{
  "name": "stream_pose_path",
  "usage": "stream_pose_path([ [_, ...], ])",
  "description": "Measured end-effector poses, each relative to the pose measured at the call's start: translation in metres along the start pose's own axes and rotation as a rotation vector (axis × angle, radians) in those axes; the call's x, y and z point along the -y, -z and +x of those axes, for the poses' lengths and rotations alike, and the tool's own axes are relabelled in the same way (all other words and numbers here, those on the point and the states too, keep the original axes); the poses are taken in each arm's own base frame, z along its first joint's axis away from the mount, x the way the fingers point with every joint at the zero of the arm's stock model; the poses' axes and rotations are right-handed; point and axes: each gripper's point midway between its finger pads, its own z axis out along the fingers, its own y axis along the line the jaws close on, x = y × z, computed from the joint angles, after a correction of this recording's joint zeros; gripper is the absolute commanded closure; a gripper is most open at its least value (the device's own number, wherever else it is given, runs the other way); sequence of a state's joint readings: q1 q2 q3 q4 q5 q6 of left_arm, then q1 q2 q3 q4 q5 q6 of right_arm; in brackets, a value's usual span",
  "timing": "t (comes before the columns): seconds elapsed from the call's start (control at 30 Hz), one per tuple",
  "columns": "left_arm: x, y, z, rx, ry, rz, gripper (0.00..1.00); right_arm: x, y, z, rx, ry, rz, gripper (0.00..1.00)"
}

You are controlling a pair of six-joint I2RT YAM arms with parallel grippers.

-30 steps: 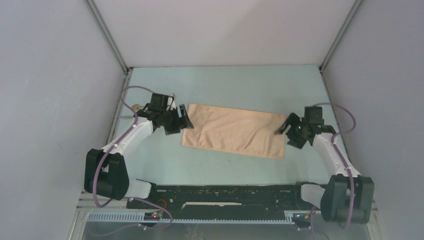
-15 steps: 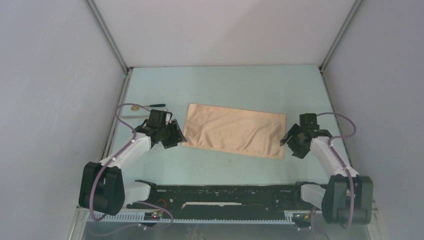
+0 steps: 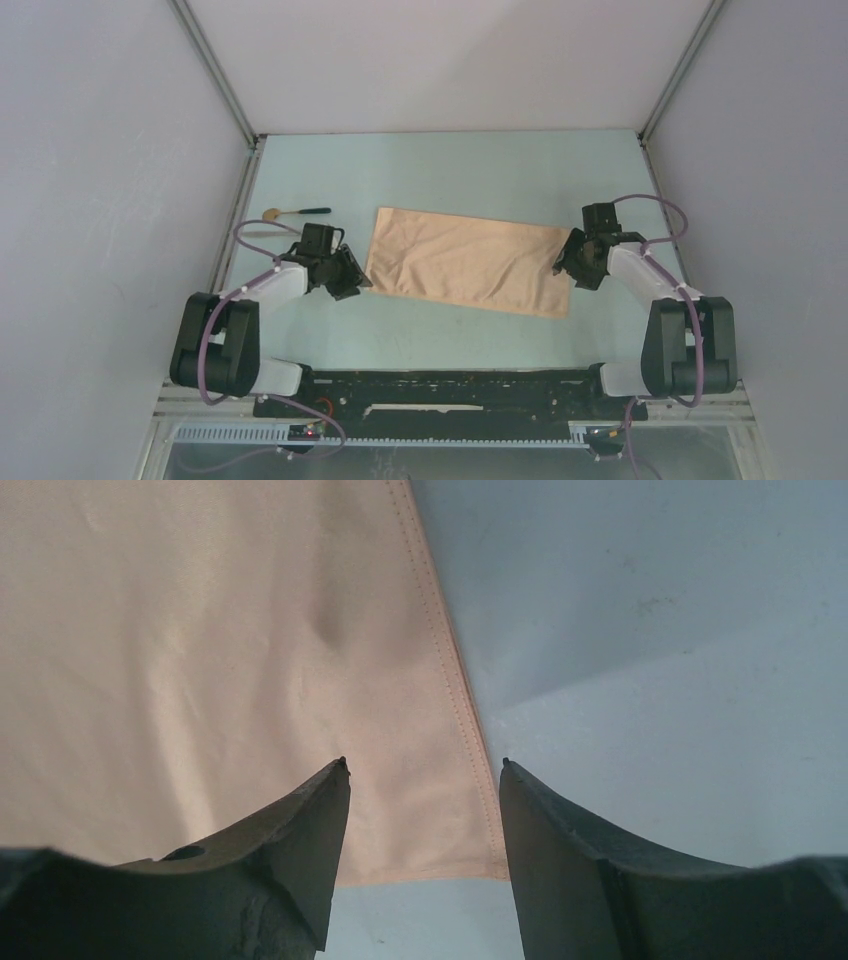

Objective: Fold the napkin into a case and place the utensils inside
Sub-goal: Smooth out the rectangle-folded napkin at the center of the board.

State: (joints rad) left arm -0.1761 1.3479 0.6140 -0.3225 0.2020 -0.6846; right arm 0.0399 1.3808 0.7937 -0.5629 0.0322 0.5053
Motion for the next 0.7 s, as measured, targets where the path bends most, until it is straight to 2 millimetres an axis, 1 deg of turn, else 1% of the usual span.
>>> stream_pose_path([
  [0.03,0.0,-0.004,0.0,-0.005,0.009,-0.001,0.58,0.001,0.0,0.0,0.0,0.003,0.0,0.35],
  [0.13,0.007,-0.011,-0.004,-0.001,0.035,0.034,0.72,0.002,0.0,-0.002,-0.006,0.008,-0.015,0.35],
  [0.2,0.01,-0.016,-0.007,0.003,0.043,0.047,0.78,0.001,0.0,-0.002,-0.01,0.016,-0.029,0.34],
  [0.33,0.011,-0.02,-0.008,0.015,0.051,0.06,0.83,0.0,0.001,-0.002,-0.015,0.036,-0.047,0.34],
  [0.47,0.012,-0.021,-0.008,0.03,0.057,0.077,0.86,0.003,0.0,-0.007,-0.009,0.034,-0.06,0.34],
  [0.53,0.011,-0.02,-0.007,0.038,0.059,0.086,0.89,0.006,0.0,-0.01,-0.006,0.029,-0.062,0.33],
  [0.7,0.008,-0.015,0.004,0.045,0.071,0.103,0.91,0.013,-0.009,-0.007,-0.036,0.038,-0.043,0.43],
])
